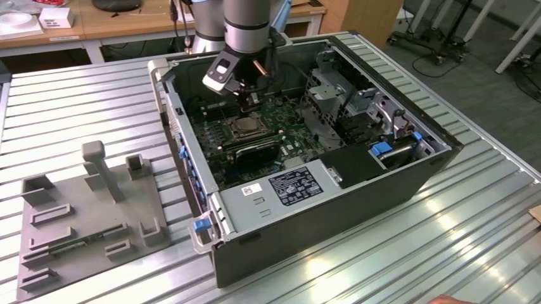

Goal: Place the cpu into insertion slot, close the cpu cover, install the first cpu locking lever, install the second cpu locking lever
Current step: 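Close the cpu cover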

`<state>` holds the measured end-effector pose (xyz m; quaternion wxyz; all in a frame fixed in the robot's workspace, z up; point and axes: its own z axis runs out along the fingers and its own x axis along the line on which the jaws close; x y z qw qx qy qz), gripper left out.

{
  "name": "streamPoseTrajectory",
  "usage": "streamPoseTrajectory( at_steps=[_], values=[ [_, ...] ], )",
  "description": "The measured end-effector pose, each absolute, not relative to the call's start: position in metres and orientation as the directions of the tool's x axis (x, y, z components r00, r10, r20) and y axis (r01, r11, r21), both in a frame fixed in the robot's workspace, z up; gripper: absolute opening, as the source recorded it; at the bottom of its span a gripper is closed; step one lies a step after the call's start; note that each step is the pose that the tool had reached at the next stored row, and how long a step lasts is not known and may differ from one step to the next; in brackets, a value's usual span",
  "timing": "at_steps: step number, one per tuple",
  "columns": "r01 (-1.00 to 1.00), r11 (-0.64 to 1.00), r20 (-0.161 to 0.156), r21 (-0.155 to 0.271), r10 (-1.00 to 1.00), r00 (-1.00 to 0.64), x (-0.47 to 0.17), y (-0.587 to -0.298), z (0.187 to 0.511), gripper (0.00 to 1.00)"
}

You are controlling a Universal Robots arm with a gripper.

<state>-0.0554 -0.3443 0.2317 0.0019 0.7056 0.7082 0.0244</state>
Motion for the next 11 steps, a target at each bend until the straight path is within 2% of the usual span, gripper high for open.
streamPoseTrajectory(
  at_steps=[11],
  values=[
    [0.999, 0.003, 0.032, 0.037, 0.999, -0.004, -0.0568, -0.3443, 0.2311, 0.11]
  ],
)
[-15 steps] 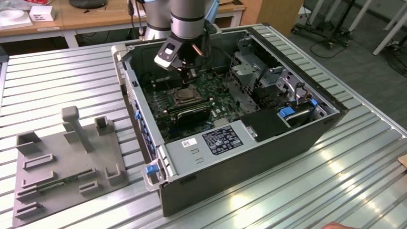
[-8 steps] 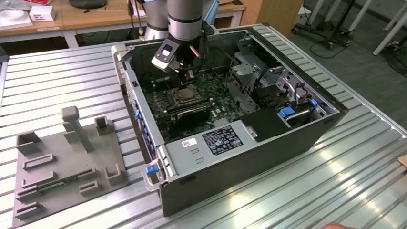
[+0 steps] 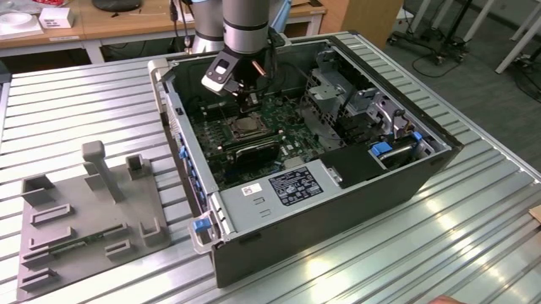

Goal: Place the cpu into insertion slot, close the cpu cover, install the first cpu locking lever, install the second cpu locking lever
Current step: 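Close the cpu cover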

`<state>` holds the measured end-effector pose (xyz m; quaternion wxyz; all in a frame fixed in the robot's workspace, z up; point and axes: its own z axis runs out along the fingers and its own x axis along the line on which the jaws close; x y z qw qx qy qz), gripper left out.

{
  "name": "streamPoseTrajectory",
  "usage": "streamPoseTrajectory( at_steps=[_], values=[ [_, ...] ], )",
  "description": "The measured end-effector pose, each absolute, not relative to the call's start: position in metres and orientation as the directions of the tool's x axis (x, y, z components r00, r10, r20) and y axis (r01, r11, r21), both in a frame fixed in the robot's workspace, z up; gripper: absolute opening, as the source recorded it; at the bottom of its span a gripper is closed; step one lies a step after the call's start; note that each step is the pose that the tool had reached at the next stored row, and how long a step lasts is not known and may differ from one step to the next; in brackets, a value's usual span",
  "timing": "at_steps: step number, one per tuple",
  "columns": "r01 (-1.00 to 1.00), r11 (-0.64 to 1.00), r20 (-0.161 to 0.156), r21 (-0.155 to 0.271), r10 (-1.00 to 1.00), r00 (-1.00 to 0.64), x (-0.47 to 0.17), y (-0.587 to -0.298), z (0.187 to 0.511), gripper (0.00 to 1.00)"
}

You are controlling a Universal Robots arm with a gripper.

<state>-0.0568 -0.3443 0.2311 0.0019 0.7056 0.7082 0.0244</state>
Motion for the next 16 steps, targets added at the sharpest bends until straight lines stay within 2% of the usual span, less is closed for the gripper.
streamPoseTrajectory(
  at_steps=[16],
  values=[
    [0.967, 0.251, 0.032, 0.037, 0.967, -0.252, -0.0569, -0.3444, 0.2301, 0.11]
  ],
)
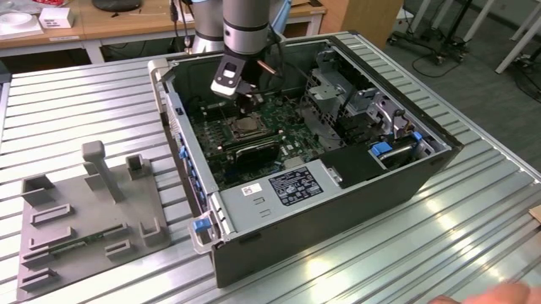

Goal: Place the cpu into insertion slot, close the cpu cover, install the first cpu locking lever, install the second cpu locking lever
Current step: 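Close the cpu cover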

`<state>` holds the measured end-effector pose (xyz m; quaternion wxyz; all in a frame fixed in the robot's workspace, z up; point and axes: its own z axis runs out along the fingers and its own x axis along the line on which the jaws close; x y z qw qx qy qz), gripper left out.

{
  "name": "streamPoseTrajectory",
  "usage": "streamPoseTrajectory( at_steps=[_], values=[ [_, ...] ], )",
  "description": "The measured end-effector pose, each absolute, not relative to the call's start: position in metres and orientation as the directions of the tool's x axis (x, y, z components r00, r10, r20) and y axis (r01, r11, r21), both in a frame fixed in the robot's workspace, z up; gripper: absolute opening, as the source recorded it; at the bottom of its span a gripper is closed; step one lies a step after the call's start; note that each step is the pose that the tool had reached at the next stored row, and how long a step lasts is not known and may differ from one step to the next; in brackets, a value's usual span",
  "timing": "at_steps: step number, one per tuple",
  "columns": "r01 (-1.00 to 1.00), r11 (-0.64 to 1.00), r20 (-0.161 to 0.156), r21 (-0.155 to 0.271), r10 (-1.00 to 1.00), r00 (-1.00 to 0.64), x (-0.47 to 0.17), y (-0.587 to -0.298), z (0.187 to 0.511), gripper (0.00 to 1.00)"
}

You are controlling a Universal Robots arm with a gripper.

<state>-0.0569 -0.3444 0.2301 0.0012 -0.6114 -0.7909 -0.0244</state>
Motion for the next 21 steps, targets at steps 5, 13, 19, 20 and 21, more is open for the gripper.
streamPoseTrajectory(
  at_steps=[5, 13, 19, 20, 21],
  values=[
    [0.94, 0.338, 0.032, 0.037, 0.94, -0.339, -0.0569, -0.3443, 0.2297, 0.11],
    [0.896, 0.443, 0.031, 0.037, 0.896, -0.444, -0.0569, -0.3443, 0.2295, 0.11],
    [0.893, 0.449, 0.031, 0.037, 0.893, -0.45, -0.0569, -0.3443, 0.2295, 0.11],
    [0.893, 0.449, 0.031, 0.037, 0.893, -0.45, -0.0569, -0.3444, 0.2295, 0.11],
    [0.893, 0.449, 0.031, 0.037, 0.893, -0.45, -0.0569, -0.3443, 0.2295, 0.11]
  ],
)
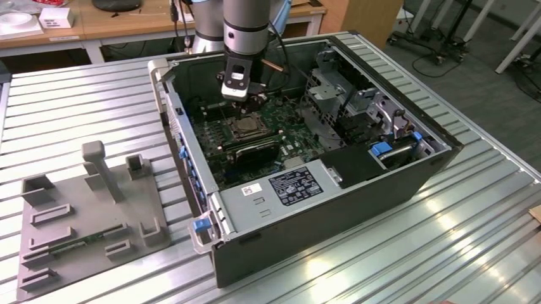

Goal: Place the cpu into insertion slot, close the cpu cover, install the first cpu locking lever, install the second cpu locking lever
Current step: 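Close the cpu cover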

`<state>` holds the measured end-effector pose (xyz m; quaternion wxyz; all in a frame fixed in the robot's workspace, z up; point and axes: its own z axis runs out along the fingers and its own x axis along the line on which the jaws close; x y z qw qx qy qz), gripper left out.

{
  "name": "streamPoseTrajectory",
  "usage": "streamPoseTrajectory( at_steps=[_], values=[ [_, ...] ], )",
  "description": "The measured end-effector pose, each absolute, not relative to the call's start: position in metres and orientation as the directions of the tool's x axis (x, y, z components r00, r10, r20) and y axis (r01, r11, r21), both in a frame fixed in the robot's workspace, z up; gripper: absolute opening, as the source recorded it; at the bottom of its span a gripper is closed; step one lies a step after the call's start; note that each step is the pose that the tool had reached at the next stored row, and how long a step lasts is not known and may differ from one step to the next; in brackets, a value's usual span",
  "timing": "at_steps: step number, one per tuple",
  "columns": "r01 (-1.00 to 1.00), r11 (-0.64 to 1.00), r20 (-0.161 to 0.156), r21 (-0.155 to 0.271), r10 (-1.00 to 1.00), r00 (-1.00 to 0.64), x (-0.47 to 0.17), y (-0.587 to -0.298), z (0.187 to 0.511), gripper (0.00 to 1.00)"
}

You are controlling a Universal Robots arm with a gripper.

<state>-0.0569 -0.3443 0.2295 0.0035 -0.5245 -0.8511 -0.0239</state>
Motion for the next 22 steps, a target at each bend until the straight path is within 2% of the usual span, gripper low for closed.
streamPoseTrajectory(
  at_steps=[10, 22],
  values=[
    [0.887, 0.461, 0.031, 0.037, 0.886, -0.462, -0.0569, -0.3443, 0.2294, 0.11],
    [0.773, 0.633, 0.031, 0.037, 0.772, -0.634, -0.0569, -0.3443, 0.2289, 0.11]
  ],
)
